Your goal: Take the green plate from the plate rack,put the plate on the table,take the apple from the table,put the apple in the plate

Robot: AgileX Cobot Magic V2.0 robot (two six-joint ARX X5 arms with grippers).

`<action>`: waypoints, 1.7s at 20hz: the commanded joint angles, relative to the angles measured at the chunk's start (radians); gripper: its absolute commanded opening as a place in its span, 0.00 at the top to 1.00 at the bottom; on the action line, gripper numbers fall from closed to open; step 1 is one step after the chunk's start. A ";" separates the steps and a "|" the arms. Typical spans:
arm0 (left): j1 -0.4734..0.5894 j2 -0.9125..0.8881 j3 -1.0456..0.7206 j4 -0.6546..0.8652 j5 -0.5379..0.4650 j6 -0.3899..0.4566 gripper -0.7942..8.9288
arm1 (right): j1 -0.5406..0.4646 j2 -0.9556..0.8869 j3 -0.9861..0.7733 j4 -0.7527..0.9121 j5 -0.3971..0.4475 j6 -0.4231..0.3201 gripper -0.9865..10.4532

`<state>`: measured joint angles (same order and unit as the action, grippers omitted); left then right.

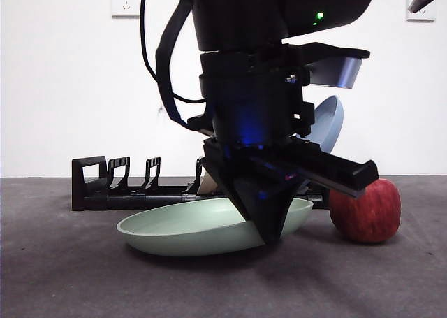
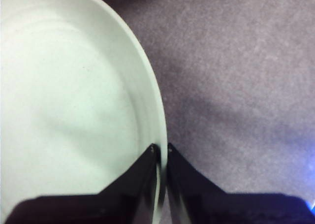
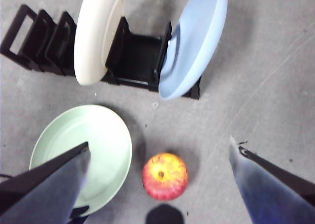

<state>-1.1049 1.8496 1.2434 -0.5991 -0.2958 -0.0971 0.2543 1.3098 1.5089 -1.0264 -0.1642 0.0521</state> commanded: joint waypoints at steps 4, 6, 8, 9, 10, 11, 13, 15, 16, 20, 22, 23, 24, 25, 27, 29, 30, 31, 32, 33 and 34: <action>0.013 0.031 -0.015 -0.015 0.068 -0.056 0.72 | 0.000 0.004 0.002 -0.019 0.001 -0.004 0.50; 0.013 0.030 -0.015 -0.014 0.067 -0.056 0.72 | 0.000 0.004 0.002 -0.024 0.000 -0.005 0.50; 0.013 0.009 -0.015 -0.031 0.067 -0.056 0.72 | 0.000 0.002 0.002 -0.024 0.000 -0.006 0.50; 0.009 -0.018 -0.015 -0.051 0.068 -0.057 0.72 | 0.000 0.002 0.002 -0.023 0.000 -0.008 0.50; 0.001 -0.056 -0.015 -0.075 0.067 -0.060 0.72 | 0.000 0.002 0.002 -0.023 0.001 -0.009 0.50; -0.006 -0.103 -0.015 -0.095 0.066 -0.065 0.72 | 0.000 0.002 0.002 -0.023 0.001 -0.012 0.50; -0.027 -0.237 -0.014 -0.122 0.064 -0.080 0.72 | 0.000 0.002 0.002 -0.028 0.001 -0.012 0.50; -0.043 -0.401 -0.010 -0.139 0.068 -0.082 0.72 | 0.000 0.002 0.002 -0.042 0.001 -0.011 0.50; -0.048 -0.492 -0.005 -0.147 0.068 -0.082 0.72 | 0.000 0.001 0.002 -0.051 0.001 -0.011 0.50; -0.048 -0.792 0.036 -0.202 0.067 -0.084 0.72 | 0.002 -0.037 -0.001 -0.116 0.014 -0.020 0.50; -0.048 -0.925 0.037 -0.203 0.066 -0.083 0.72 | 0.008 -0.084 -0.005 -0.151 0.040 -0.028 0.50; -0.047 -0.978 0.037 -0.209 0.059 -0.084 0.72 | 0.016 -0.109 -0.008 -0.163 0.058 -0.028 0.50; -0.046 -1.039 0.037 -0.223 0.059 -0.086 0.72 | 0.023 -0.142 -0.016 -0.180 0.082 -0.027 0.50; -0.046 -1.080 0.037 -0.238 0.060 -0.089 0.72 | 0.028 -0.170 -0.027 -0.190 0.096 -0.027 0.50; -0.046 -1.163 0.037 -0.289 0.060 -0.110 0.72 | 0.029 -0.237 -0.081 -0.203 0.101 -0.022 0.50; -0.046 -1.228 0.037 -0.359 0.059 -0.132 0.72 | 0.042 -0.302 -0.171 -0.198 0.102 0.008 0.50; -0.046 -1.251 0.037 -0.390 0.060 -0.143 0.72 | 0.049 -0.327 -0.221 -0.190 0.103 0.024 0.50; -0.046 -1.271 0.037 -0.415 0.060 -0.151 0.72 | 0.055 -0.346 -0.274 -0.169 0.102 0.036 0.50; -0.046 -1.284 0.037 -0.436 0.060 -0.166 0.72 | 0.061 -0.359 -0.328 -0.134 0.102 0.053 0.50; -0.046 -1.293 0.037 -0.454 0.060 -0.179 0.72 | 0.067 -0.361 -0.379 -0.094 0.101 0.061 0.50; -0.046 -1.297 0.037 -0.468 0.060 -0.188 0.72 | 0.072 -0.355 -0.424 -0.055 0.101 0.066 0.50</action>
<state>-1.1530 0.5537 1.2865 -1.0706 -0.2337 -0.2638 0.3229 0.9527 1.0985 -1.0874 -0.0631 0.0982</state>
